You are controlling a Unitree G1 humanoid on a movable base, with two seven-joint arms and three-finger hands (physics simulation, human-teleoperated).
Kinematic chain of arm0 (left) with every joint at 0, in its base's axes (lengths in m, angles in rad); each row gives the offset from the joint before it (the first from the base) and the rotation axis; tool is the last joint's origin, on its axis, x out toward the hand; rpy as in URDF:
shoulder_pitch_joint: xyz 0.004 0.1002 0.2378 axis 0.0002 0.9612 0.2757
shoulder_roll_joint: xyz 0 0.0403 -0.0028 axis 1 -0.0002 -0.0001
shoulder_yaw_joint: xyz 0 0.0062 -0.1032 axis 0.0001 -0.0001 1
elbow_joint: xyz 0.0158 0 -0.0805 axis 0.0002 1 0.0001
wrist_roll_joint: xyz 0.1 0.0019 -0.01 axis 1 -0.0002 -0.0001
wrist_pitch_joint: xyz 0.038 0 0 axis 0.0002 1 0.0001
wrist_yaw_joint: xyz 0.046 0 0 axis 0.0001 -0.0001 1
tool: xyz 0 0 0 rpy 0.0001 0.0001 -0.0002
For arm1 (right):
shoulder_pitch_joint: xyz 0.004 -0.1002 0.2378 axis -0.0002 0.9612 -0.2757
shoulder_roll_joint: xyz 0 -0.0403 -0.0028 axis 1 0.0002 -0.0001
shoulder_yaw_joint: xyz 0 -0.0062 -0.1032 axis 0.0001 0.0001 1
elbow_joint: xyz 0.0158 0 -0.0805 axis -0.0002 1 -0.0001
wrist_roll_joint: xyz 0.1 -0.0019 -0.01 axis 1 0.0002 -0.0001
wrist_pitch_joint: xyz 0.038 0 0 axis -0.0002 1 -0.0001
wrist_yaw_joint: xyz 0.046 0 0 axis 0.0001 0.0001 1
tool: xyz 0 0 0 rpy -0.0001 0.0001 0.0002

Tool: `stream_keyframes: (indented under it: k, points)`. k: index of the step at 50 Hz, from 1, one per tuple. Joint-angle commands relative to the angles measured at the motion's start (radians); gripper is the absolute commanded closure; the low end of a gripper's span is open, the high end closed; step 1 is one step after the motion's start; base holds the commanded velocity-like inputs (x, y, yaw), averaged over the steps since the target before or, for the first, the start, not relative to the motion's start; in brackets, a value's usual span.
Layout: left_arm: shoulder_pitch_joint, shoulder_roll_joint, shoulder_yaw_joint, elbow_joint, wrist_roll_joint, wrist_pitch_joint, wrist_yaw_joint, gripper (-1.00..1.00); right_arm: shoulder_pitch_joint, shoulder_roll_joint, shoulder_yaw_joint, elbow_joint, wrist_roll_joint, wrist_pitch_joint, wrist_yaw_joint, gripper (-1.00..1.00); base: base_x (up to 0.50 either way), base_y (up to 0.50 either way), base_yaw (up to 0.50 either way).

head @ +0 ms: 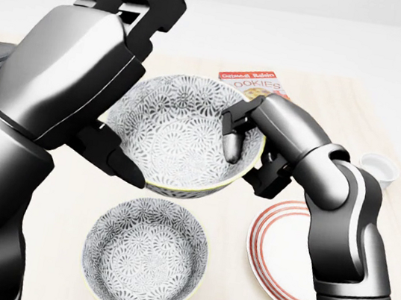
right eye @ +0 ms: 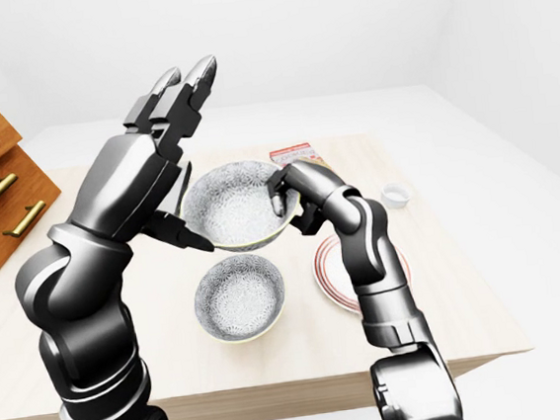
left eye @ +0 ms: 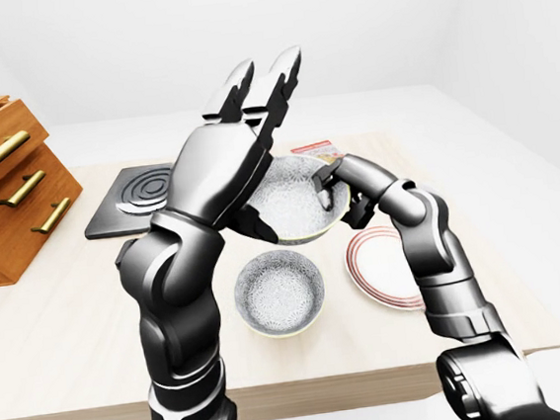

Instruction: Pick the akita bowl from table center and place it on the plate.

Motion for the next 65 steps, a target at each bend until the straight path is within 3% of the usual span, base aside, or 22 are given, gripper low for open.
stream_keyframes:
  k: [1,4,6,15,33,51,65]
  points:
    - [0.014,0.086,0.079,0.105,-0.259,0.000,0.000,-1.00,0.116,-0.046,-0.054,-0.178,0.079,0.000,-0.005,1.00,0.00,0.00,0.00]
    - [0.012,0.108,0.101,0.145,-0.384,0.000,0.000,-1.00,0.135,-0.068,-0.080,-0.210,0.089,0.000,0.003,1.00,0.00,0.00,0.00]
    - [0.008,0.118,0.105,0.157,-0.436,0.000,0.042,-1.00,0.146,-0.080,-0.091,-0.215,0.097,0.000,0.004,1.00,0.00,0.00,0.00]
    - [0.050,0.156,0.100,0.151,-0.560,0.000,0.153,-1.00,0.220,-0.123,-0.144,-0.280,0.121,0.000,0.013,1.00,0.00,0.00,0.00]
    - [0.130,0.166,0.099,0.057,-0.611,0.000,0.201,-1.00,0.367,-0.153,-0.236,-0.357,0.150,0.000,-0.002,1.00,0.00,0.00,0.00]
    - [0.147,0.164,0.093,0.041,-0.618,0.000,0.210,-1.00,0.468,-0.196,-0.339,-0.241,0.185,0.000,-0.111,1.00,0.00,0.00,0.00]
    - [0.143,0.165,0.093,0.047,-0.622,0.000,0.209,-1.00,0.507,-0.188,-0.342,-0.143,0.178,0.000,-0.182,1.00,0.00,0.00,0.00]
